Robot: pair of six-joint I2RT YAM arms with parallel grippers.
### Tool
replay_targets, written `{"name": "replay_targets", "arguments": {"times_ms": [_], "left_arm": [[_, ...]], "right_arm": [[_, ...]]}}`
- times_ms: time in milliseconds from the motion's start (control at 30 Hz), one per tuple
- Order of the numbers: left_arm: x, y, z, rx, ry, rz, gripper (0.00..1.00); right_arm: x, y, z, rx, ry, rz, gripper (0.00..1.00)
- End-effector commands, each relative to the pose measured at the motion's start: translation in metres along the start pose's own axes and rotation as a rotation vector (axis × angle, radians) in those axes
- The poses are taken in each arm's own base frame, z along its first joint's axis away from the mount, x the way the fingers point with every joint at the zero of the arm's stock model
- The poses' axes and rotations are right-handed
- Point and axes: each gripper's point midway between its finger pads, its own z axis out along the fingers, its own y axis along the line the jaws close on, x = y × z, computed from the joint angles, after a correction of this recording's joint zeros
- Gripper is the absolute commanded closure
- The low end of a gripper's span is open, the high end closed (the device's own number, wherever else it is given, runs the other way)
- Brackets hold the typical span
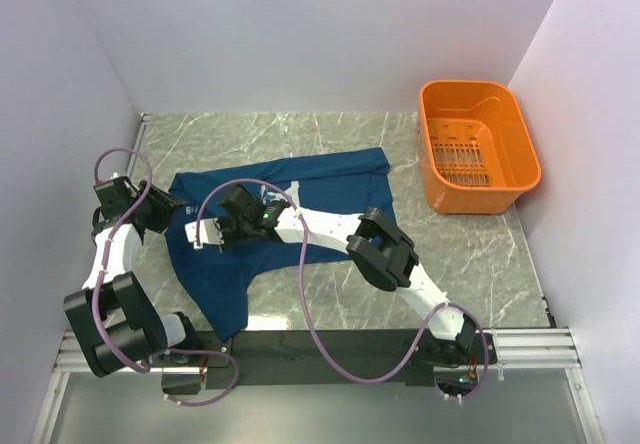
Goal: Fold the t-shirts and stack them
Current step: Fold the tshirt
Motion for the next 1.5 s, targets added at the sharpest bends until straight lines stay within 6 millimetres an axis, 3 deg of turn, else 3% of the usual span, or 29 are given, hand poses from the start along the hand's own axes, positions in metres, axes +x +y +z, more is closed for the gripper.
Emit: {"name": "replay_targets", "arguments": {"times_ms": [0, 433, 500, 567, 700, 967, 1167, 1467], "left_arm": [[-0.006, -0.002, 0.004, 0.020, -0.015, 0.007, 0.47], [-0.005, -0.001, 0.020, 0.031, 0.019, -0.029, 0.48], [-0.007, -0.005, 0.022, 0.053, 0.020, -0.031, 0.48], [-0.010, -0.007, 0.029, 0.064, 0.027, -0.041, 0.48], [-0.014, -0.013, 0.045, 0.095, 0.059, -0.064, 0.53], [-0.025, -0.020, 0.096, 0.034, 0.121, -0.016, 0.57], [-0.036, -0.008, 0.116, -0.045, 0.130, 0.016, 0.59], [-0.040, -0.001, 0.127, -0.090, 0.156, 0.049, 0.60]], "right_arm": [[-0.032, -0.028, -0.026, 0.067, -0.081, -0.030, 0.89], [-0.042, -0.035, -0.040, 0.080, -0.110, -0.003, 0.86], [-0.042, -0.053, -0.051, 0.108, -0.127, 0.043, 0.79], [-0.043, -0.062, -0.066, 0.112, -0.146, 0.105, 0.75], [-0.022, -0.081, -0.095, 0.137, -0.139, 0.252, 0.66], [0.007, -0.074, -0.124, 0.086, -0.148, 0.689, 0.62], [0.016, -0.054, -0.122, -0.026, -0.175, 0.853, 0.59], [0.049, -0.042, -0.096, -0.024, -0.047, 0.846, 0.55]]}}
